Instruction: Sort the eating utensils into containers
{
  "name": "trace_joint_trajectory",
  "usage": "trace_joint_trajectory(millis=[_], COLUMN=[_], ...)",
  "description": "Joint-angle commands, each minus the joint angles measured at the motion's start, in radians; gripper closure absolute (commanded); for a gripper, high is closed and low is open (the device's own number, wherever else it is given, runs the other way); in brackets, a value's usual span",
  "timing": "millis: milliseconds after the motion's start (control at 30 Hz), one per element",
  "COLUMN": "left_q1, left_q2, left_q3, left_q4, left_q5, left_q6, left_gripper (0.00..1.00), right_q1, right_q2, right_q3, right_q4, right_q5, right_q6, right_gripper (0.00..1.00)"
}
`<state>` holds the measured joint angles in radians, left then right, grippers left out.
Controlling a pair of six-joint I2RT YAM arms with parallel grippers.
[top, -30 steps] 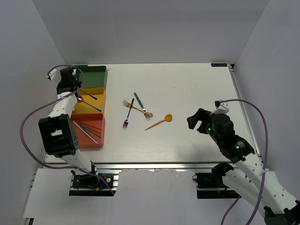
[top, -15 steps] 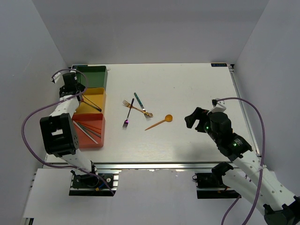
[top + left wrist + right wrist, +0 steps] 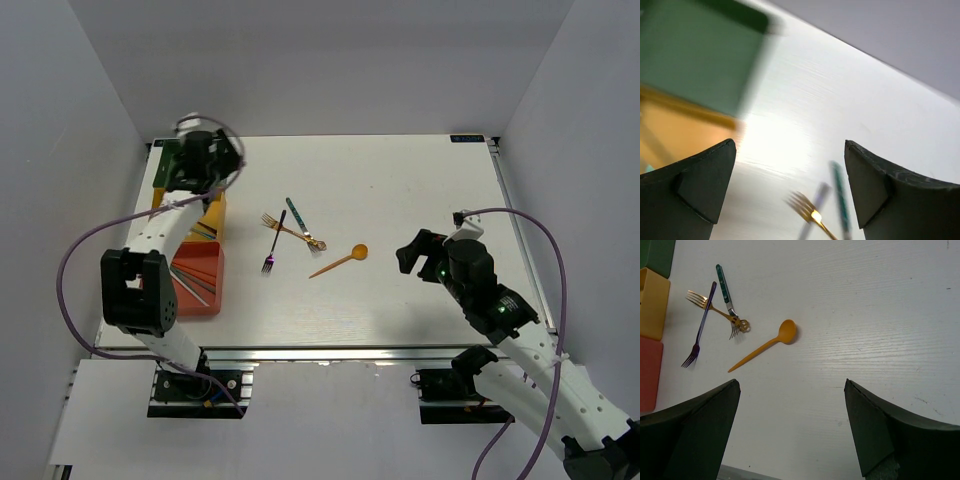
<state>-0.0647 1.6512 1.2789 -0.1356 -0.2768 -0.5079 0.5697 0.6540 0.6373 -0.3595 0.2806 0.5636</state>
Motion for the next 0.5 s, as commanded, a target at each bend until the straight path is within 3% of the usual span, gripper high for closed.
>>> trace_joint_trajectory(millis=[0,133,233,467], left_q1=[-0.241,-0.482,-0.581,-0.659], left_q2=[-0.021,0.053,0.126,0.26], left_q3=[0.097,0.126,0.126,0.146], left_q4=[-0.054,-0.139,-0.17,-0.215], left_q5=[0.191,0.177,0.212,0.418], left_q6=[0.22,0.408,0.451,0.503], left_gripper=[0.02,0.02,0.04,0.13], right_q1=[-0.002,-0.004,-0.002,-0.002], right_q2=[-0.031,-0.062,-0.089,-0.116], right_q3=[0.042,0.097,0.119,0.116], right_q4=[-0.036,-0.147,-0.168,-0.191], right_q5=[0.064,0.123,0.088,0.048], right_q6=[-0.024,-0.016,-0.04,-0.082], right_gripper=[0.11,0.11,0.11,0.11])
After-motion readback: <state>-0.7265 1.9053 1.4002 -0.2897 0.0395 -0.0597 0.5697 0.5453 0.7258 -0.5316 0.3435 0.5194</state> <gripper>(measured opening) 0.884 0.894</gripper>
